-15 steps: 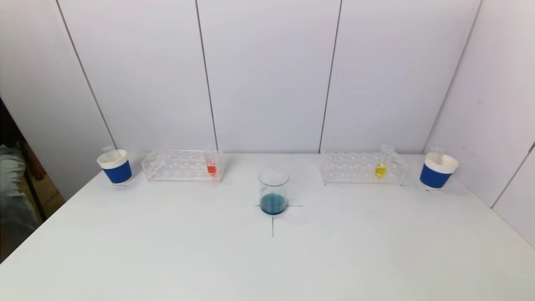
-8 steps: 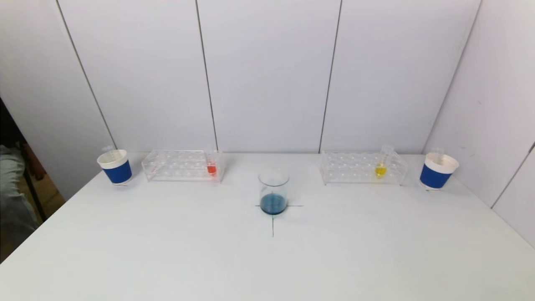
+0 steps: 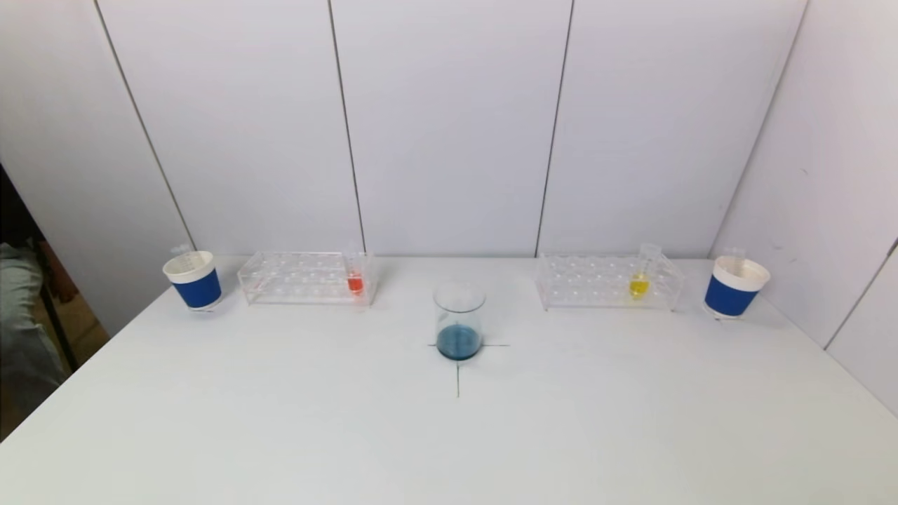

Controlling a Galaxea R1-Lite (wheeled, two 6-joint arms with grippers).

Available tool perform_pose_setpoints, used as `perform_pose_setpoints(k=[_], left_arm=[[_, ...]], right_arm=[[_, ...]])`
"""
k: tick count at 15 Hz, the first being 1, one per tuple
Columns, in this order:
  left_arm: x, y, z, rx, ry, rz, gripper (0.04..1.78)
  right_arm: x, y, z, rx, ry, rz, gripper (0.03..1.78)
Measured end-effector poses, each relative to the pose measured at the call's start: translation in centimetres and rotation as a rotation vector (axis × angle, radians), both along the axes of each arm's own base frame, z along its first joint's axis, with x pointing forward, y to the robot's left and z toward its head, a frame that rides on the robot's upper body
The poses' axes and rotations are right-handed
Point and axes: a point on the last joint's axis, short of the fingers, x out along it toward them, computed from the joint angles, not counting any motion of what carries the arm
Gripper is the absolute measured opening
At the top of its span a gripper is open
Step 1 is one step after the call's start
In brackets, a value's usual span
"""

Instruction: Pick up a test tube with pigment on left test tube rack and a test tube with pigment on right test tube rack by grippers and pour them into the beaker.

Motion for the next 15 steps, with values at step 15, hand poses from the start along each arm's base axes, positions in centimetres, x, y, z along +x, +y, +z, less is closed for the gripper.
perform_pose_setpoints(k=[15], left_arm=[[0.0,0.0,0.0,0.0,0.0,0.0,1.76]], right_arm=[[0.0,-0.11,0.01,0.13,-0.001,-0.047,1.77]])
